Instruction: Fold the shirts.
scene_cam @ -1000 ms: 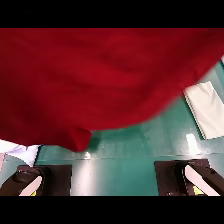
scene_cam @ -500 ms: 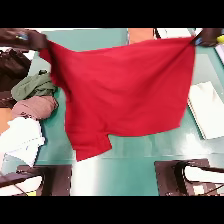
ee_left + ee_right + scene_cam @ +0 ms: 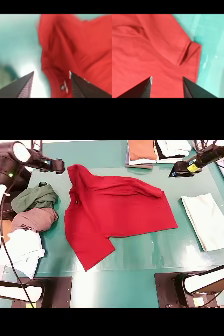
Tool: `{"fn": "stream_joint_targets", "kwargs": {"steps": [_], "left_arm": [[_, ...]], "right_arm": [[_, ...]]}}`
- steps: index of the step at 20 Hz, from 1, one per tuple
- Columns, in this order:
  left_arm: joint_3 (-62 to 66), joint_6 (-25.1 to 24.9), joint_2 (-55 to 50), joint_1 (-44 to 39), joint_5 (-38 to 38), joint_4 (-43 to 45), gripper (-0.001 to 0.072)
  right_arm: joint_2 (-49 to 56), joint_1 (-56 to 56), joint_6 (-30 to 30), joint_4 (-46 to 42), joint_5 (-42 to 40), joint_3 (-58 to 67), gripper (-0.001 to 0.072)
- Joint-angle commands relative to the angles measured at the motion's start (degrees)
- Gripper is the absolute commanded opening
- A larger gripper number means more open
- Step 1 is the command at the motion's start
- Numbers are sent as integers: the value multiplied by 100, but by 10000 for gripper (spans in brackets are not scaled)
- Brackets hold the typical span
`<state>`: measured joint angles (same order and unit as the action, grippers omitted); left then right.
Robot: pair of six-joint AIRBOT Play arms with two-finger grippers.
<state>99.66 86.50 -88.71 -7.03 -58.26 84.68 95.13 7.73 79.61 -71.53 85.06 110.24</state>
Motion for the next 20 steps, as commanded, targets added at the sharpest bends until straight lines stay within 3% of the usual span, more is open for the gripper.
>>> {"fn": "stream_joint_targets", "kwargs": {"steps": [1,4,10,13,16,20], "left_arm": [[-111,-2,295,380,-1209,13,530],[-1379,13,1049,505,-1440,2,532],[-4769,538,2830,505,-1047,-457,532],[-5724,809,3261,505,-702,-616,533],[-6306,796,3263,505,-352,-1388,532],[-6907,452,3263,505,264,-2164,532]], "right_arm": [[-297,258,-127,0,319,-127,437],[-1150,518,-184,107,291,-1305,436],[-2992,699,-275,313,-450,-4461,436],[-3458,699,-280,507,-544,-5106,437],[-3816,699,-326,820,-789,-5370,437],[-4089,699,-361,896,-929,-5423,437]]}}
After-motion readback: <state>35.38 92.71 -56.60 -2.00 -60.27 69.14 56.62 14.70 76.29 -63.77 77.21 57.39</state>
